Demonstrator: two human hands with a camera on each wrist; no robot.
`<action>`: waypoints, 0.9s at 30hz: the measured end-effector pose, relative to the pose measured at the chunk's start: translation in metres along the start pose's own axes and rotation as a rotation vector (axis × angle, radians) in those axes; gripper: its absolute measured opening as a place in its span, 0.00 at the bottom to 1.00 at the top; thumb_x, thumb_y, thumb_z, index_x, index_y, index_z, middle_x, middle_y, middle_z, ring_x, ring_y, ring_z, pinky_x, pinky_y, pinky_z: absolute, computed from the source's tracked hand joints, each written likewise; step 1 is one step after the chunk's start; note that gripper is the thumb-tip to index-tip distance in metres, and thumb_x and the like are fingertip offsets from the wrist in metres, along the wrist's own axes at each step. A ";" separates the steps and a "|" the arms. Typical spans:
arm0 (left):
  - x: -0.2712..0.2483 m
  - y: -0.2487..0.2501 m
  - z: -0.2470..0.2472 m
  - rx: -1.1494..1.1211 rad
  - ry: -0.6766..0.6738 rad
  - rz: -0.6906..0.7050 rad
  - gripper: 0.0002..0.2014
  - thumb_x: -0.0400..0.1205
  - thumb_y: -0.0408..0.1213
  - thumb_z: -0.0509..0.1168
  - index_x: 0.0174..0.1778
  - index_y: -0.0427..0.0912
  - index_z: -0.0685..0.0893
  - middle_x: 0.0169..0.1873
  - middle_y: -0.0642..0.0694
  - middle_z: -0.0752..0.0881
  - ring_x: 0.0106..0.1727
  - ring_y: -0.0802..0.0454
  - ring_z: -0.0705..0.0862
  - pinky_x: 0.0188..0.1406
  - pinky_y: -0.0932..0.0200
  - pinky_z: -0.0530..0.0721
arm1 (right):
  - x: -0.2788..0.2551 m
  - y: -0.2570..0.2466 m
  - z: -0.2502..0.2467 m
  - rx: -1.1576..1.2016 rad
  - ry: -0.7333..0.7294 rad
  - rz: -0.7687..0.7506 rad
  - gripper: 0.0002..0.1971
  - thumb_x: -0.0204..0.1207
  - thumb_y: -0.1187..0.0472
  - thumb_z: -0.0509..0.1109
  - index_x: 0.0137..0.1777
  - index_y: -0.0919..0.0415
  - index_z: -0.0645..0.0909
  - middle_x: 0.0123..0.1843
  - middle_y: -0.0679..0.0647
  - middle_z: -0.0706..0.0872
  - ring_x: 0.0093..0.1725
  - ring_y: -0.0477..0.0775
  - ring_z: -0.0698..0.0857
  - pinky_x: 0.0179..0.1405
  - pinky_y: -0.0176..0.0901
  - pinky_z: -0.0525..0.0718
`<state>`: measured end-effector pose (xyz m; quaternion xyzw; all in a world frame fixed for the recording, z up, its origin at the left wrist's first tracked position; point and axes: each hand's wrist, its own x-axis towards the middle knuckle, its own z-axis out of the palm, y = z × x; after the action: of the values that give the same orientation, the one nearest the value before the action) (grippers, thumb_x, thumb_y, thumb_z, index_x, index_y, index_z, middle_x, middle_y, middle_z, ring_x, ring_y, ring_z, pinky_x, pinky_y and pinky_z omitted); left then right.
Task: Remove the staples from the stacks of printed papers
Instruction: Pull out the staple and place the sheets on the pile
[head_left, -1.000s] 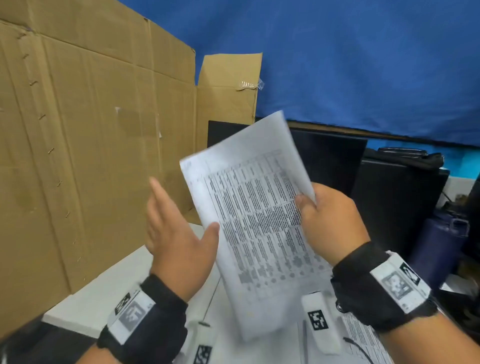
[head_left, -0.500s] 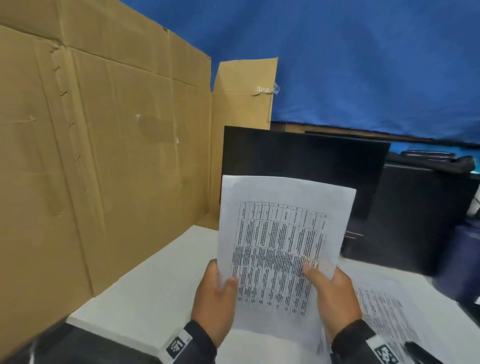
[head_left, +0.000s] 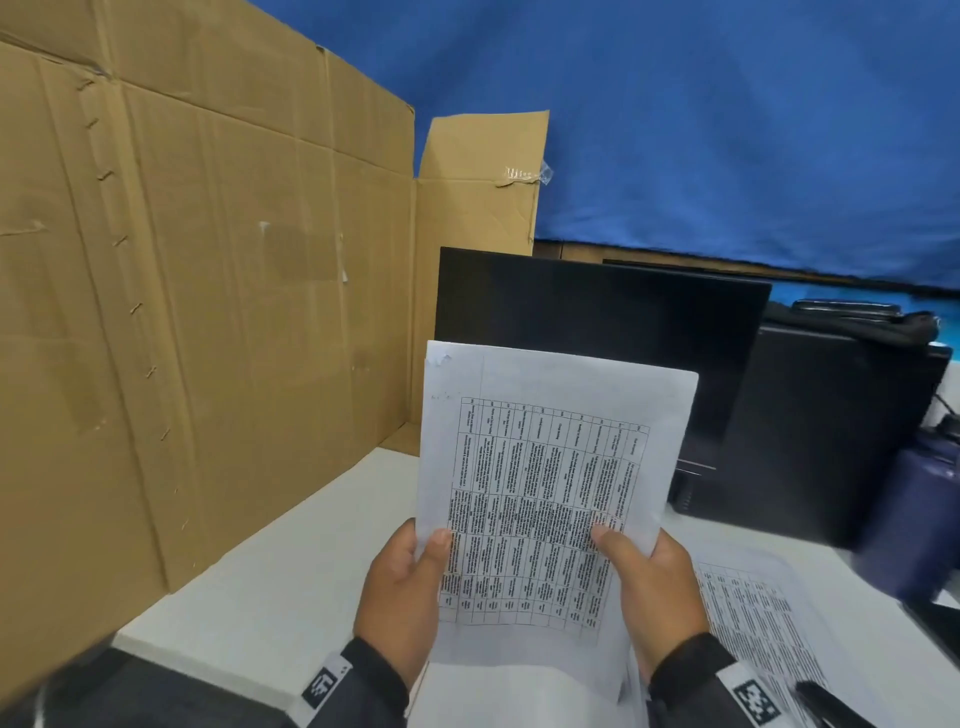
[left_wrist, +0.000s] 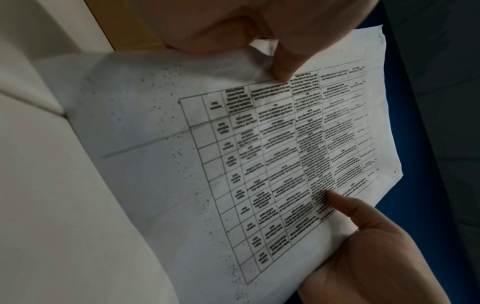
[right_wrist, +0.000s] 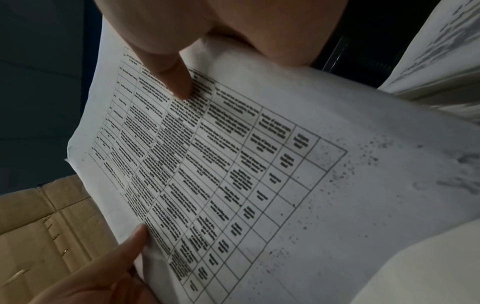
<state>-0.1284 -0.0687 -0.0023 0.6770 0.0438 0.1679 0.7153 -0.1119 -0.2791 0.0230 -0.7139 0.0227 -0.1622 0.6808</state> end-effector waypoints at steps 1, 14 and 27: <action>0.000 -0.001 0.000 -0.001 -0.005 0.002 0.10 0.90 0.35 0.62 0.55 0.47 0.90 0.48 0.50 0.96 0.51 0.50 0.94 0.52 0.50 0.89 | 0.001 0.000 0.000 -0.002 0.006 0.005 0.13 0.79 0.60 0.75 0.50 0.74 0.84 0.42 0.67 0.87 0.45 0.59 0.84 0.44 0.47 0.80; -0.012 0.019 0.000 0.220 0.061 0.008 0.13 0.87 0.49 0.68 0.41 0.46 0.89 0.38 0.38 0.93 0.45 0.35 0.91 0.48 0.37 0.90 | -0.018 -0.024 -0.071 -0.502 -0.143 -0.107 0.15 0.74 0.46 0.75 0.61 0.38 0.81 0.66 0.38 0.83 0.67 0.41 0.80 0.71 0.47 0.77; -0.036 0.036 0.023 0.527 -0.285 0.055 0.16 0.86 0.42 0.68 0.35 0.40 0.87 0.27 0.44 0.90 0.32 0.40 0.87 0.32 0.55 0.76 | -0.061 0.055 -0.299 -1.457 0.375 0.688 0.28 0.76 0.35 0.56 0.68 0.52 0.80 0.65 0.55 0.84 0.65 0.62 0.81 0.68 0.59 0.77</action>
<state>-0.1626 -0.1002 0.0290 0.8569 -0.0333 0.0736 0.5091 -0.2380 -0.5564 -0.0372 -0.8906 0.4527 -0.0057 0.0438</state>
